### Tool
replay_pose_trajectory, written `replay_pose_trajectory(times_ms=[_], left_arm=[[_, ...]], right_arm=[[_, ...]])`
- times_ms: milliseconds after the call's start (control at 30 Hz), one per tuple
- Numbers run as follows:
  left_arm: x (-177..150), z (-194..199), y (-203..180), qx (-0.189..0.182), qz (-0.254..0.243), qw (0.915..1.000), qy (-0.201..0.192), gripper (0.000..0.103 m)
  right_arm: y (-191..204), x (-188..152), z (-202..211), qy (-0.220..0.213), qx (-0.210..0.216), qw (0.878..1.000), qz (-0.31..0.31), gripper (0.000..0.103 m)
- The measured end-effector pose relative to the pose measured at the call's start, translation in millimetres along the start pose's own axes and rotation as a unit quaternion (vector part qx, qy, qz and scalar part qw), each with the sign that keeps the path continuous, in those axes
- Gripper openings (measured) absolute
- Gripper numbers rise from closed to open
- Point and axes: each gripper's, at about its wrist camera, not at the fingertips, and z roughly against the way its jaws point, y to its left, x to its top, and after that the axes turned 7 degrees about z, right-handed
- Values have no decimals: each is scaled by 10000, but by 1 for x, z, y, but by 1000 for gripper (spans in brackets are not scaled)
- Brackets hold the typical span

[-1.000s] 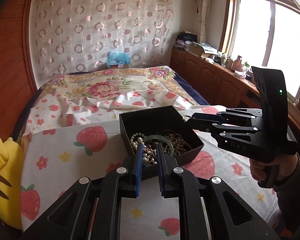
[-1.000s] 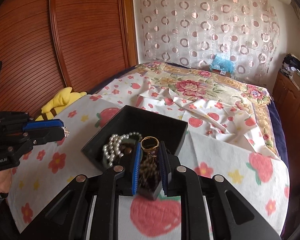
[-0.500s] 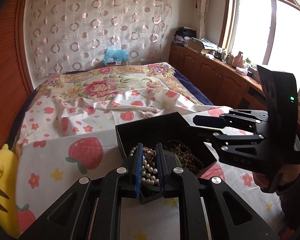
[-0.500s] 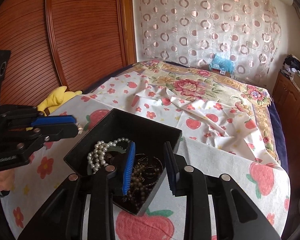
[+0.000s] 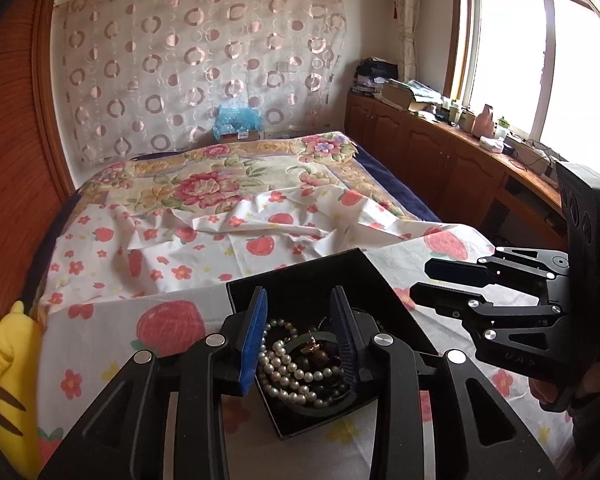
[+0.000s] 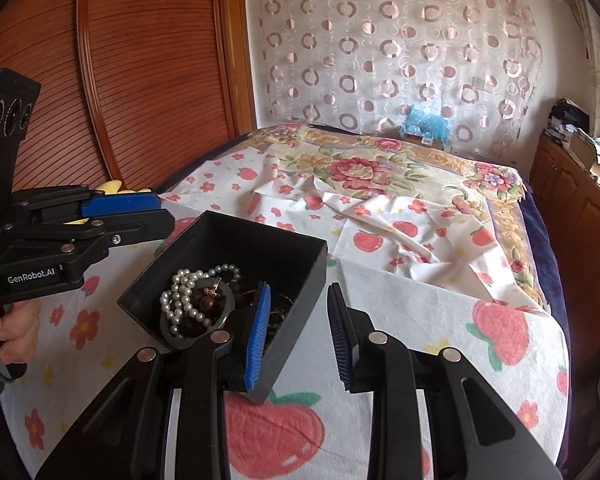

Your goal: Organize jewelry

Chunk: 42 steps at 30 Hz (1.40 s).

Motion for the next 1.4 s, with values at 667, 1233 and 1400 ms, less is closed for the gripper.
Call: replay_pose_trajectory(times_ms=[667,1233,1400], left_arm=[[-39,76,-11,543,141,9977,-369,94],[-67,130,-14,927,434,9922,-705,95],[-78,141,-13,975,486,9909,-795,95]], right_arm=[[36,-26,71,-425,-242,9984,-276,44],[60,-43,145,-1054,-1067,9865,-655,100],[64,-50,154,-1158,-1107,9843,-739,100]])
